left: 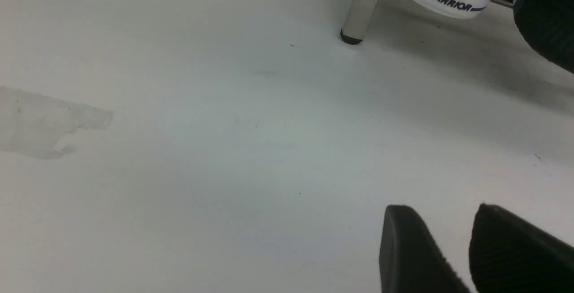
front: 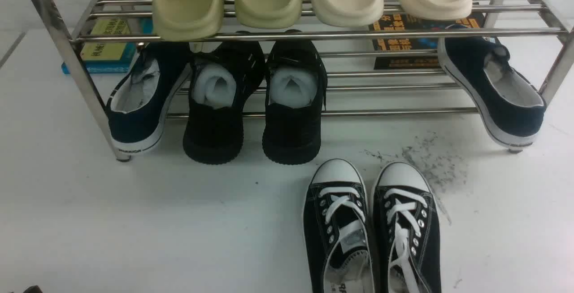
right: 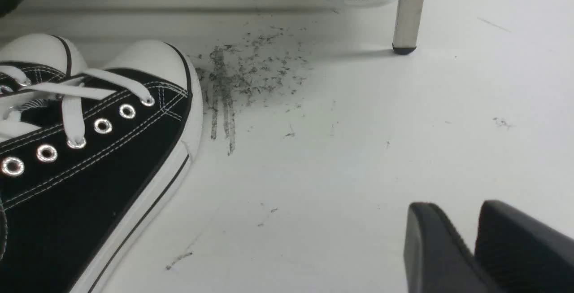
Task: Take the shoes off the shelf with your hand on the white table.
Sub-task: 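Grasp the leftmost shoe on the bottom shelf of the shoe rack with the left gripper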
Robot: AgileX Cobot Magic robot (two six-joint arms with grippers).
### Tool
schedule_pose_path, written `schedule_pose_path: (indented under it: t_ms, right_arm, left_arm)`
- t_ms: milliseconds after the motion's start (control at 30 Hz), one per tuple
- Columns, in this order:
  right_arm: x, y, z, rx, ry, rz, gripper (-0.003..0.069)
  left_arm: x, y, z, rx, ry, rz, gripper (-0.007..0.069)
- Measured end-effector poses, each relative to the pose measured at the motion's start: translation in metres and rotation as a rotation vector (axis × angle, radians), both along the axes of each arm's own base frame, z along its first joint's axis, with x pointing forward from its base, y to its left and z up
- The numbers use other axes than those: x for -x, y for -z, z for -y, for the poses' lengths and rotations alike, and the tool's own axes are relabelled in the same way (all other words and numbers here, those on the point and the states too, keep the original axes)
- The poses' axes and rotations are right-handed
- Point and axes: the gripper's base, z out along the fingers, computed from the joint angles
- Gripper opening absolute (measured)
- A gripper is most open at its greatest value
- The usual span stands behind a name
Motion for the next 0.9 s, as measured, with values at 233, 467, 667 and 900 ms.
schedule_pose_path:
  t_ms: [233,467,667,900]
  right_arm:
    - [0.0000,0.0000,0.0000,0.000,0.000,0.000,0.0190]
    - [0.0000,0.0000,0.0000,0.000,0.000,0.000,0.0190]
    - [0.0000,0.0000,0.0000,0.000,0.000,0.000,0.0191]
    - [0.0000,0.0000,0.0000,0.000,0.000,0.000,0.0197]
  left_arm:
    - [0.0000,0.0000,0.0000,0.000,0.000,0.000,0.0242]
    - [0.0000,0.0000,0.0000,0.000,0.000,0.000,0.0242]
    - [0.0000,0.0000,0.0000,0.000,0.000,0.000,0.0242]
    - [0.0000,0.0000,0.0000,0.000,0.000,0.000,0.0242]
